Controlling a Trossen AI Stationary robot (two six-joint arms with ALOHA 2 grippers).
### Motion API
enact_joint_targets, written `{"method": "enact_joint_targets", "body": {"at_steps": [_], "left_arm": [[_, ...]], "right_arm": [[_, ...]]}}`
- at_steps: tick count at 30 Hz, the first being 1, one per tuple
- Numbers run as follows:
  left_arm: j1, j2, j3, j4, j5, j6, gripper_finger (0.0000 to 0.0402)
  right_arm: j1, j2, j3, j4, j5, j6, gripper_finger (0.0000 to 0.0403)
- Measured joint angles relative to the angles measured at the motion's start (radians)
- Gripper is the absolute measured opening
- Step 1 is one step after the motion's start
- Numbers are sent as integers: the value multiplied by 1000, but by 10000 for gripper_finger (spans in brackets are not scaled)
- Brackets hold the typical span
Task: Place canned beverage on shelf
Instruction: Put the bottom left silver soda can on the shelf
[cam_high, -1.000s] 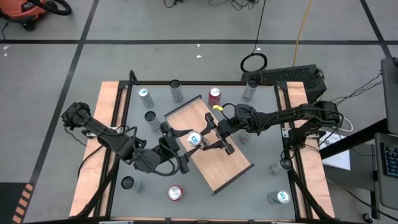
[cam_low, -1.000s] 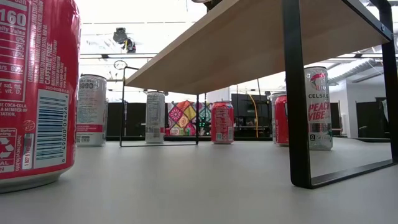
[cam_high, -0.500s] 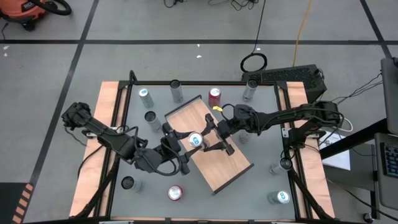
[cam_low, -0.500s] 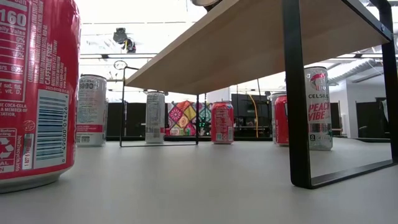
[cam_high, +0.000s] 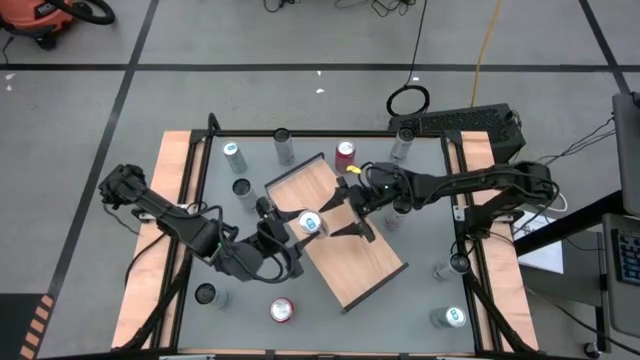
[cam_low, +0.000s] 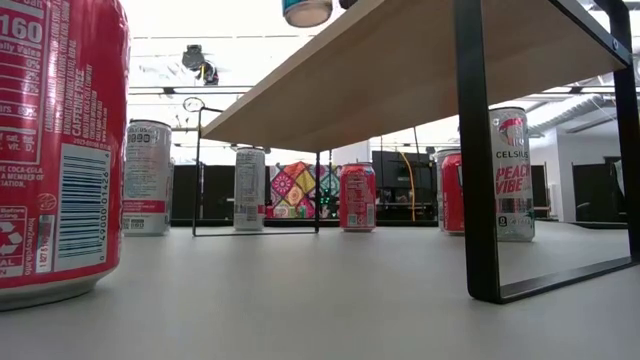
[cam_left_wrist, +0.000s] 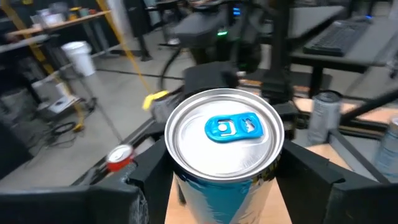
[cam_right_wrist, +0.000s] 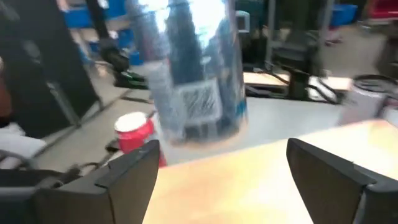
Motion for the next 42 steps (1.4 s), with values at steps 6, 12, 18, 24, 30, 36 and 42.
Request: {"method": "enact_joint_targets", "body": {"at_steps": [6, 12, 18, 24, 30, 36, 42], "left_arm": [[8, -56, 0, -206, -90, -193, 232], [39, -94, 0, -475, -126, -438, 232], [90, -94, 0, -605, -106, -540, 232], [136, -86, 0, -623, -74, -533, 232], [234, -124, -9, -608, 3, -440, 232], [236, -169, -46, -577, 11, -439, 232], [209, -163, -165, -456, 2, -494, 232]], "right_arm": [[56, -143, 0, -270, 206, -59, 319], [157, -233, 0, -434, 309, -65, 318], [259, -241, 0, -408, 370, -75, 318], [315, -232, -1, -412, 388, -85, 318], [348, -220, -1, -402, 389, -80, 318], [369, -216, -10, -386, 453, -65, 318], [375, -216, -105, -240, 462, -46, 318]]}}
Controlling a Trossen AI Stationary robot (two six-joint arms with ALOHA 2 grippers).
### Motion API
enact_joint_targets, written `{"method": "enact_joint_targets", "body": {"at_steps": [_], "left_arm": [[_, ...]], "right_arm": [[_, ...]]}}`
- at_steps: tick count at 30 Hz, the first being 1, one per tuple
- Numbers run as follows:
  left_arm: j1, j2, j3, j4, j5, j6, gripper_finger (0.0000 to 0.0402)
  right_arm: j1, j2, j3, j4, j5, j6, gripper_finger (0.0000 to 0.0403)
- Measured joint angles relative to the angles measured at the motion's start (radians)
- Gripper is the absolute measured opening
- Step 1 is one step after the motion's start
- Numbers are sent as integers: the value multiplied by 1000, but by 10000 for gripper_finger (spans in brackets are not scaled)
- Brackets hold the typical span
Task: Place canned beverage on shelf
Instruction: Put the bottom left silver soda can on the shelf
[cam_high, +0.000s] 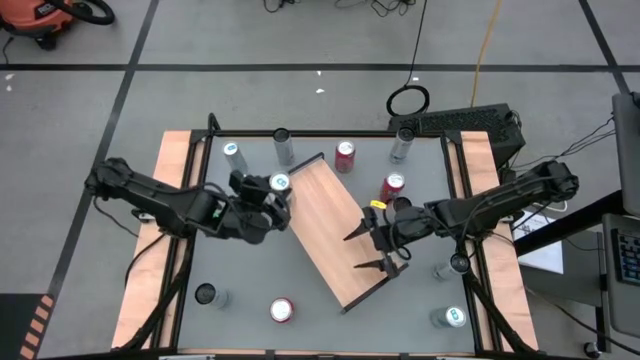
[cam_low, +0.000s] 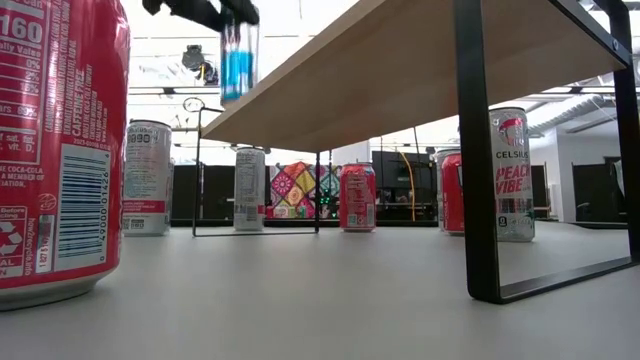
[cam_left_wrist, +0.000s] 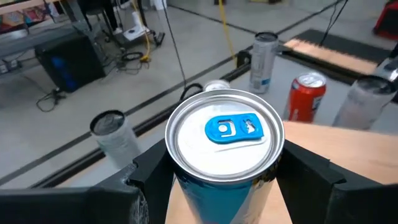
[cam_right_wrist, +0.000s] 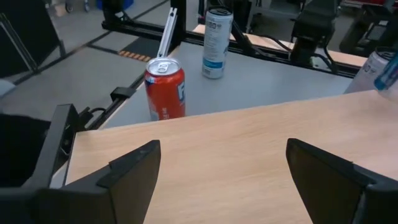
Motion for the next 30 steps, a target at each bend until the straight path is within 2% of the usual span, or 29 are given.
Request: {"method": "enact_joint_targets", "body": {"at_steps": [6, 21, 30], "left_arm": [[8, 0, -45, 10, -2, -1, 232], [50, 3, -46, 28, 16, 1, 233], [50, 3, -46, 21, 17, 10, 272]], "right_arm": [[0, 0, -22, 27, 0, 15, 318], [-1, 0, -22, 62, 0, 0, 318], [-1, 0, -22, 62, 0, 0, 318]]}}
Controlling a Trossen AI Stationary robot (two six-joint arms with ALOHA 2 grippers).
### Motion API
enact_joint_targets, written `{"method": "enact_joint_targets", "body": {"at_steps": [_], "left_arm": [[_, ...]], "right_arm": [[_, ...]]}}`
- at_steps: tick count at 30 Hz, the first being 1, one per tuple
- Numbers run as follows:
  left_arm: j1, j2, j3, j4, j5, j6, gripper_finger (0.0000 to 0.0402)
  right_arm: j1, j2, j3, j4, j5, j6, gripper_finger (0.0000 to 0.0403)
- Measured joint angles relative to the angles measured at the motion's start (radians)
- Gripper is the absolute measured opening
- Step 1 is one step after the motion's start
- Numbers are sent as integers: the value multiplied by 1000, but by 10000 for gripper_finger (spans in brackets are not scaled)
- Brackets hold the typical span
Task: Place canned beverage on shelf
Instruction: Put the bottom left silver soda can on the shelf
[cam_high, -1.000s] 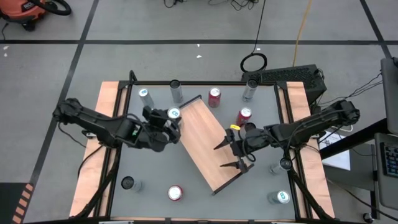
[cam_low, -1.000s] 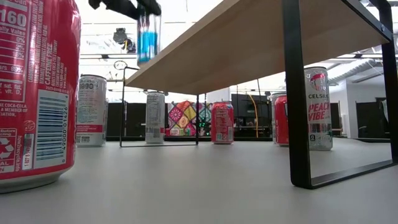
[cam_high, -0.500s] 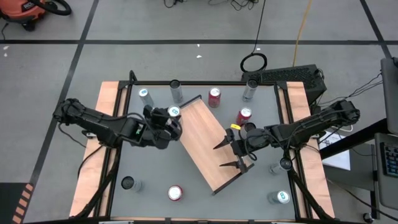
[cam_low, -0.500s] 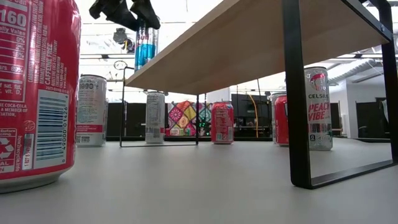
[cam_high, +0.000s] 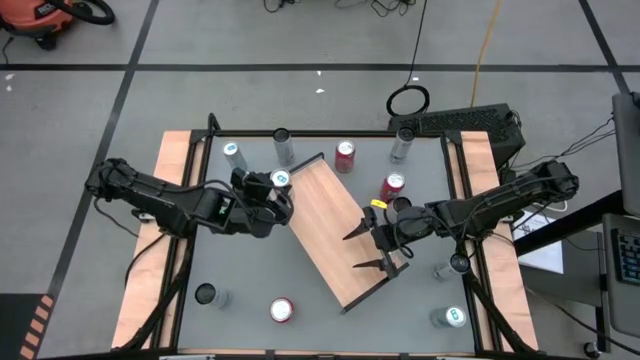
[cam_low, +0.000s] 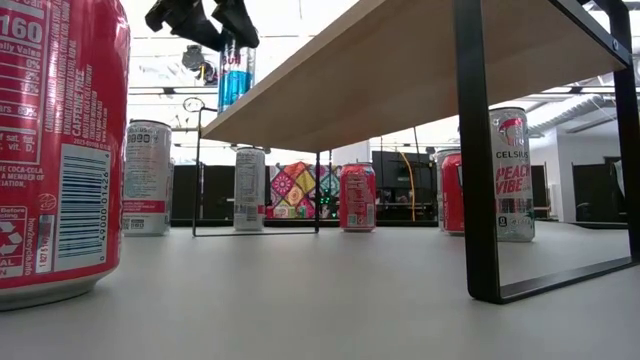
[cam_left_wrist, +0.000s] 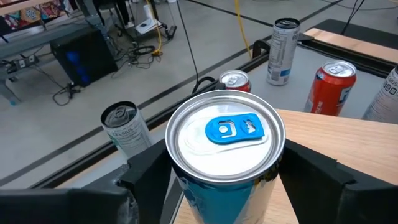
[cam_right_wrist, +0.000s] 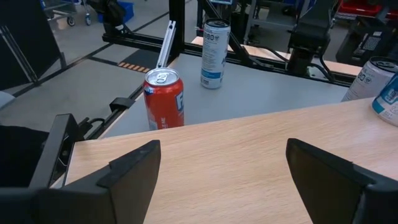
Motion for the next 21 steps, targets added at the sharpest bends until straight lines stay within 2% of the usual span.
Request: {"method": "enact_joint_targets", "body": {"at_steps": [8, 21], "left_arm": [[-1, 0, 0, -4, 0, 7, 299], [-10, -31, 0, -4, -2, 24, 300]], "right_arm": [[0, 0, 0, 0, 0, 2, 318], [0, 0, 0, -8, 0, 10, 318]]}}
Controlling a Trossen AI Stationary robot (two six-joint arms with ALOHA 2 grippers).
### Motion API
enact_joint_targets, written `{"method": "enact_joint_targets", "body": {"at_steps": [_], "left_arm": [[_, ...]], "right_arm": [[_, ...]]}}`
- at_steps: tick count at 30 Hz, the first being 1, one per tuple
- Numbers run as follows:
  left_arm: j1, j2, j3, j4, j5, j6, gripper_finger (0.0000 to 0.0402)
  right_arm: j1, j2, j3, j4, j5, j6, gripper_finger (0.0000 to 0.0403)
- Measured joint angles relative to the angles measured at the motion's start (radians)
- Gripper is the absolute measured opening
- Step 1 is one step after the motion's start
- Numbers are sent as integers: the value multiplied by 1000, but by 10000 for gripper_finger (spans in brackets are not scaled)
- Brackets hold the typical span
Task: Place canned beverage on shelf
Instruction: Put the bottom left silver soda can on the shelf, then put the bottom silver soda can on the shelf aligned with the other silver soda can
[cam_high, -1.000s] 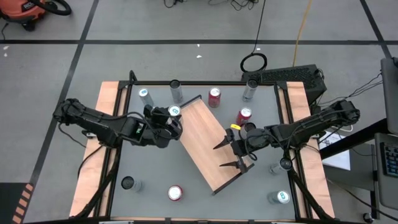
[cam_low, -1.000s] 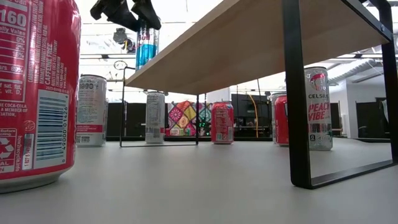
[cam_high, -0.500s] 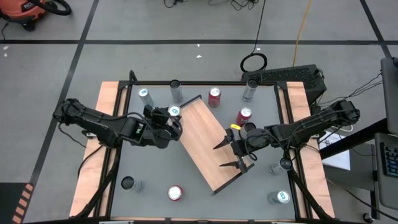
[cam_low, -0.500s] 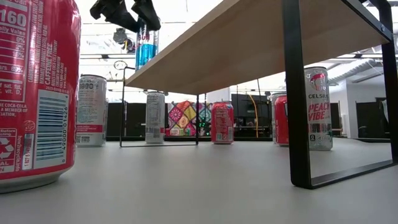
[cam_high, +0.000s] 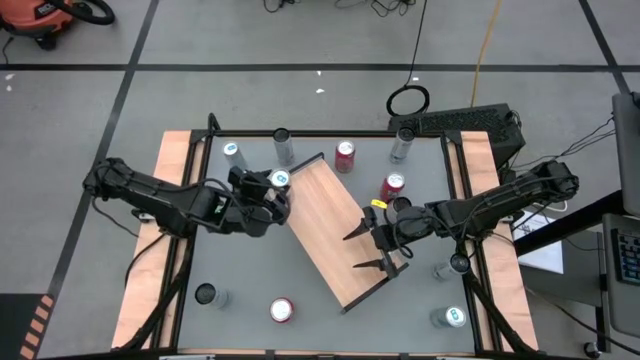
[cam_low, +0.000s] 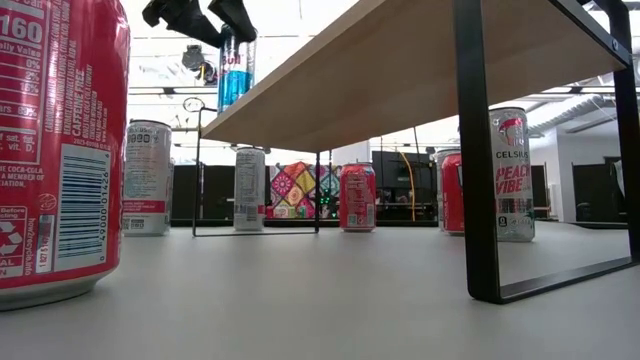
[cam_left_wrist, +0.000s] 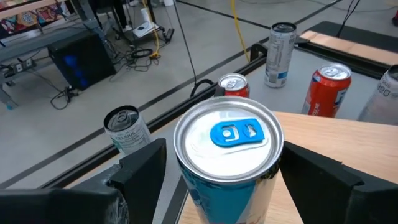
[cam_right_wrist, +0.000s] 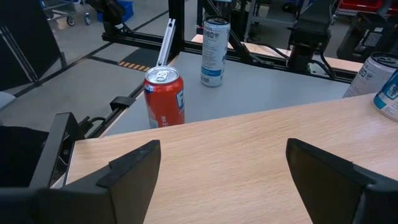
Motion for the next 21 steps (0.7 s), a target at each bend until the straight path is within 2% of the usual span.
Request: {"method": "enact_joint_targets", "body": {"at_steps": [15, 21], "left_arm": [[-139, -91, 1, -9, -56, 5, 300], [-227, -95, 1, -12, -104, 21, 300]], "right_arm": [[0, -18, 0, 16, 8, 55, 318], [0, -67, 38, -64, 96, 92, 318]]}}
